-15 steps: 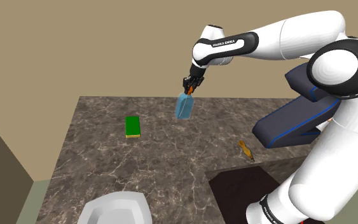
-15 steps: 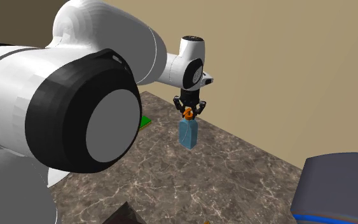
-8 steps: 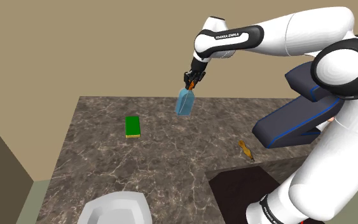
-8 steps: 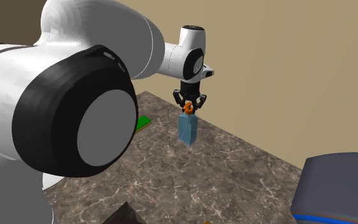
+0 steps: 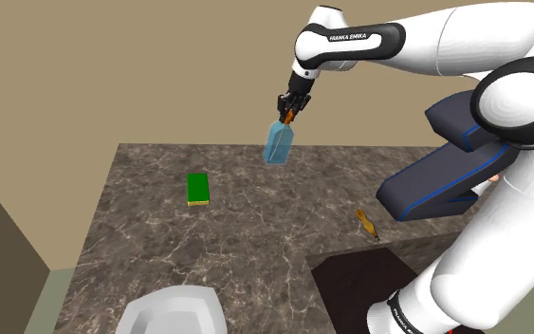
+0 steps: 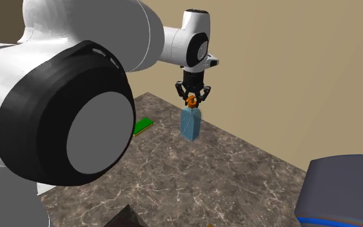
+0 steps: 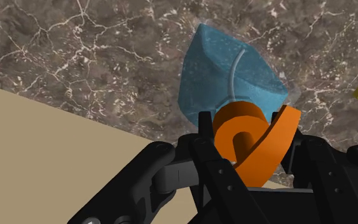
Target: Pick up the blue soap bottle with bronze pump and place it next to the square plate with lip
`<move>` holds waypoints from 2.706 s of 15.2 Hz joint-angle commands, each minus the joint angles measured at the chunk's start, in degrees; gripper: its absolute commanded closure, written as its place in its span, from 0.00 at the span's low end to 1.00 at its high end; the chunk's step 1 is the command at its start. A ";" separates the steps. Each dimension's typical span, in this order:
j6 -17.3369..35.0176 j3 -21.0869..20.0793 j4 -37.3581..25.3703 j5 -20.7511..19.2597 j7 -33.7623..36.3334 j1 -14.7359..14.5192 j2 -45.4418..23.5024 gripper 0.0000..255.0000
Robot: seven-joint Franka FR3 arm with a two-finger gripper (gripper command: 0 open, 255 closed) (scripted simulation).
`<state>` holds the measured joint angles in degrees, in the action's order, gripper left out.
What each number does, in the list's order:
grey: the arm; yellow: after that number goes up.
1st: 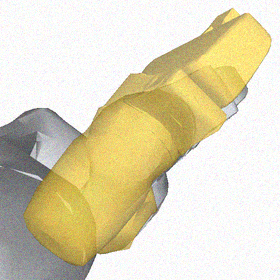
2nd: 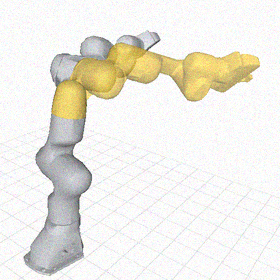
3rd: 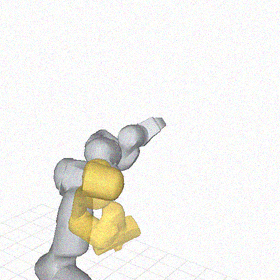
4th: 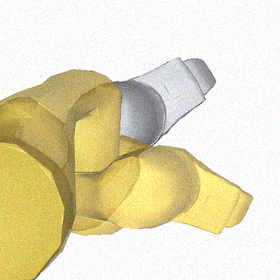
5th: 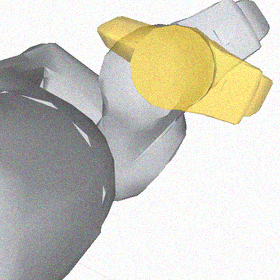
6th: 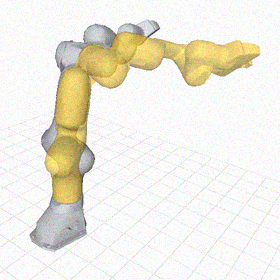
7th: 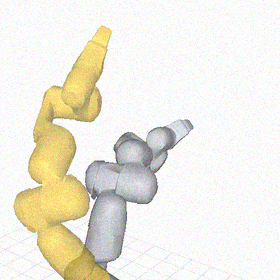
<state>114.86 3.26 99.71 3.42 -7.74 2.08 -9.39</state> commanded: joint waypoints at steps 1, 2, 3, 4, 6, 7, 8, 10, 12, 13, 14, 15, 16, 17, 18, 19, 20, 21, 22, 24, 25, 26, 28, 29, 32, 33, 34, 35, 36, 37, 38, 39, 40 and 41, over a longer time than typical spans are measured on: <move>-1.34 0.00 -1.10 -0.05 0.10 -0.01 0.25 1.00; -2.08 0.01 -1.75 -0.08 0.14 -0.01 0.34 1.00; -2.83 0.01 -2.42 -0.10 0.17 0.00 0.42 1.00; -3.58 0.02 -3.11 -0.12 0.21 0.00 0.48 1.00; -5.09 0.03 -4.53 -0.15 0.28 0.01 0.57 1.00; -5.85 0.03 -5.26 -0.17 0.32 0.01 0.60 1.00; -6.61 0.03 -6.01 -0.18 0.35 0.02 0.61 1.00; -8.16 0.04 -7.57 -0.20 0.42 0.03 0.60 1.00; -9.72 0.05 -9.21 -0.22 0.49 0.05 0.53 1.00; -10.51 0.06 -10.06 -0.22 0.52 0.06 0.47 1.00; -11.31 0.06 -10.92 -0.23 0.55 0.07 0.40 1.00; -12.11 0.07 -11.81 -0.23 0.58 0.08 0.31 1.00; -12.92 0.07 -12.72 -0.23 0.61 0.09 0.21 1.00; -13.73 0.08 -13.66 -0.23 0.64 0.10 0.09 1.00; -14.55 0.08 -14.62 -0.23 0.67 0.11 -0.05 1.00; -15.38 0.09 -15.60 -0.23 0.70 0.13 -0.20 1.00; -16.22 0.09 -16.61 -0.22 0.73 0.14 -0.37 1.00; -17.07 0.10 -17.64 -0.22 0.75 0.16 -0.56 1.00; -17.92 0.10 -18.71 -0.21 0.78 0.17 -0.77 1.00; -19.67 0.12 -20.93 -0.18 0.84 0.21 -1.24 1.00; -20.56 0.12 -22.09 -0.17 0.87 0.23 -1.51 1.00; -21.46 0.13 -23.28 -0.15 0.89 0.25 -1.80 1.00; -23.31 0.14 -25.79 -0.11 0.95 0.30 -2.46 1.00; -24.26 0.14 -27.11 -0.09 0.97 0.33 -2.83 1.00; -27.22 0.16 -31.37 0.01 1.06 0.43 -4.13 1.00; -28.26 0.17 -32.91 0.04 1.09 0.47 -4.63 1.00; -29.32 0.17 -34.52 0.08 1.12 0.52 -5.18 1.00; -30.42 0.18 -36.21 0.13 1.15 0.56 -5.77 1.00; -31.56 0.18 -37.99 0.18 1.18 0.62 -6.42 1.00; -32.74 0.19 -39.87 0.24 1.22 0.68 -7.12 1.00; -33.98 0.19 -41.89 0.30 1.25 0.74 -7.90 1.00; -35.28 0.19 -44.05 0.37 1.29 0.82 -8.76 1.00; -36.66 0.19 -46.40 0.45 1.34 0.91 -9.72 1.00; -38.15 0.19 -48.99 0.55 1.39 1.01 -10.82 1.00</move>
<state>78.10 3.46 53.41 3.87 -6.40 2.99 -18.92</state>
